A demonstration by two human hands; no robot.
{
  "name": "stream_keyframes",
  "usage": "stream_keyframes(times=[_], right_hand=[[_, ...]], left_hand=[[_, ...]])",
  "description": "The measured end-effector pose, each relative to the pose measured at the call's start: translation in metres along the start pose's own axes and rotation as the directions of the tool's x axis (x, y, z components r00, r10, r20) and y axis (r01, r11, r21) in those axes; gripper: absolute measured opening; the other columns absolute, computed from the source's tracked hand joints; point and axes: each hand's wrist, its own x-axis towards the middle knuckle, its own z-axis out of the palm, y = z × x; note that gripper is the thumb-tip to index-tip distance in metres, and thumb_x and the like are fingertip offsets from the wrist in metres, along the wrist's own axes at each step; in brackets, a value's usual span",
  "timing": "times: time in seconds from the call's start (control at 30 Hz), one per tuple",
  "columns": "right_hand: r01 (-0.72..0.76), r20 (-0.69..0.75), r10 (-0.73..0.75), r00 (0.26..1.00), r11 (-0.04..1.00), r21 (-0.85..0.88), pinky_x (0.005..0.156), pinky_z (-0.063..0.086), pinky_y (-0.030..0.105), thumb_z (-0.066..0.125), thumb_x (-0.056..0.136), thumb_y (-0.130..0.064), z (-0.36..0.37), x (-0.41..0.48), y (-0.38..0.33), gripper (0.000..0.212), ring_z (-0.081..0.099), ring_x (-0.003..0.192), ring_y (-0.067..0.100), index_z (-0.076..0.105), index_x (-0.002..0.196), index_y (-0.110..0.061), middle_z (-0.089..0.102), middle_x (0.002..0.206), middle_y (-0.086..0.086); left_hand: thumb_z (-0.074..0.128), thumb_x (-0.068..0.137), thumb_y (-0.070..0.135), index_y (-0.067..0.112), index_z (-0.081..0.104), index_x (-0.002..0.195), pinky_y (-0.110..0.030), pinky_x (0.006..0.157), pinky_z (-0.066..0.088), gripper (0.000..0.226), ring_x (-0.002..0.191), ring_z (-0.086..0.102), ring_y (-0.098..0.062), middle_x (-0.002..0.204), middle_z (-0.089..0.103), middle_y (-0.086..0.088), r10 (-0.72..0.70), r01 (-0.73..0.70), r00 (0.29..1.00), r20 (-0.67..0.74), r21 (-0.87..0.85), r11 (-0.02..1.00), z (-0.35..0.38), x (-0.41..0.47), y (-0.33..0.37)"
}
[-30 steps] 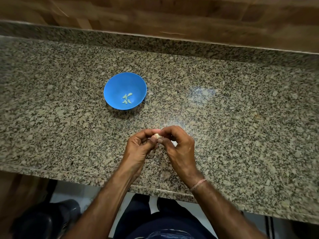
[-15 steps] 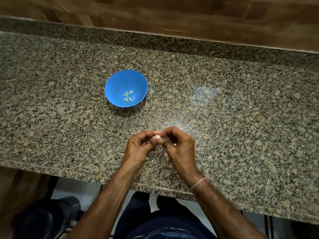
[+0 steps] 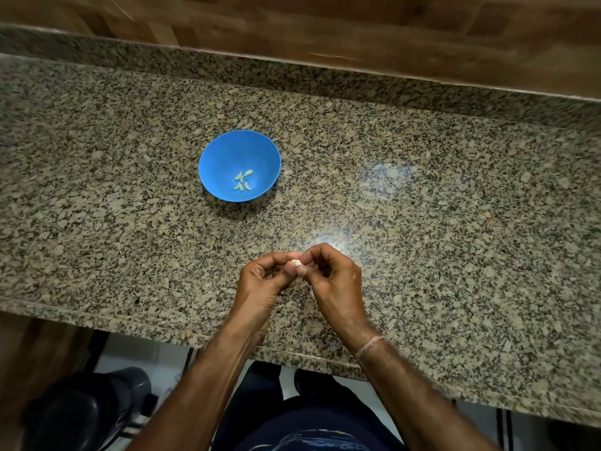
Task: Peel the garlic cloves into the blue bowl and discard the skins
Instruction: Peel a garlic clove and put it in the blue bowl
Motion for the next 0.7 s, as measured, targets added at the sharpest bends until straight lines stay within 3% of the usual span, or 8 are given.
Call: stream_keyframes(times=[0.13,0.27,0.4,0.53,0.6,0.7], right_hand=[[-0.008,-0.009,0.008,1.000,1.000,0.030,0.071,0.055,0.016,0.080,0.090,-0.012,0.006,-0.001,0.002,0.012,0.067,0.081,-0.001,0.068,0.091,-0.012,0.072,0.087,-0.018],[-0.048,0.000,0.049,0.999,0.996,0.070,0.074,0.058,0.021,0.080,0.090,-0.015,0.009,-0.001,0.006,0.011,0.070,0.086,0.006,0.070,0.094,-0.015,0.075,0.092,-0.007],[-0.057,0.005,0.056,0.998,0.997,0.050,0.068,0.053,0.016,0.080,0.091,-0.013,0.008,0.002,0.008,0.012,0.064,0.077,-0.002,0.069,0.093,-0.012,0.070,0.084,-0.010],[-0.071,0.012,0.071,0.997,0.996,0.057,0.077,0.059,0.023,0.077,0.094,-0.017,0.011,0.003,0.010,0.009,0.070,0.088,0.005,0.070,0.099,-0.018,0.074,0.094,-0.010],[-0.068,0.000,0.068,0.998,0.996,0.056,0.083,0.061,0.026,0.075,0.095,-0.017,0.014,0.003,0.011,0.007,0.072,0.094,0.009,0.072,0.101,-0.018,0.075,0.097,-0.007],[-0.021,-0.035,0.021,0.999,1.000,-0.005,0.083,0.058,0.021,0.070,0.098,-0.016,0.018,0.004,0.016,0.002,0.071,0.098,0.009,0.071,0.100,-0.016,0.075,0.101,-0.006]], left_hand=[[0.078,0.079,0.016,0.005,0.075,0.109,-0.036,0.095,0.057,0.032,0.117,0.071,-0.028,0.116,0.076,-0.016,-0.025,0.025,0.999,-0.042,0.003,1.000,-0.003,0.006,-0.007],[0.079,0.079,0.019,0.007,0.075,0.108,-0.029,0.083,0.056,0.032,0.110,0.071,-0.025,0.115,0.077,-0.013,-0.082,0.081,0.995,-0.059,-0.017,0.997,-0.007,0.008,-0.011],[0.080,0.075,0.020,0.004,0.074,0.110,-0.025,0.077,0.057,0.039,0.104,0.071,-0.023,0.114,0.077,-0.017,-0.102,0.100,0.991,-0.085,-0.027,0.995,-0.007,0.010,-0.013],[0.079,0.077,0.021,0.004,0.074,0.109,-0.031,0.080,0.057,0.036,0.102,0.071,-0.026,0.112,0.077,-0.018,-0.130,0.129,0.987,-0.093,-0.020,0.991,-0.009,0.015,-0.011],[0.078,0.079,0.019,0.004,0.074,0.110,-0.038,0.089,0.057,0.035,0.106,0.074,-0.029,0.111,0.077,-0.018,-0.136,0.134,0.986,-0.095,-0.023,0.991,-0.008,0.016,-0.009],[0.078,0.084,0.015,0.009,0.076,0.106,-0.040,0.097,0.057,0.024,0.111,0.073,-0.029,0.109,0.078,-0.014,-0.119,0.124,0.986,-0.120,0.041,0.991,-0.007,0.017,-0.010]])
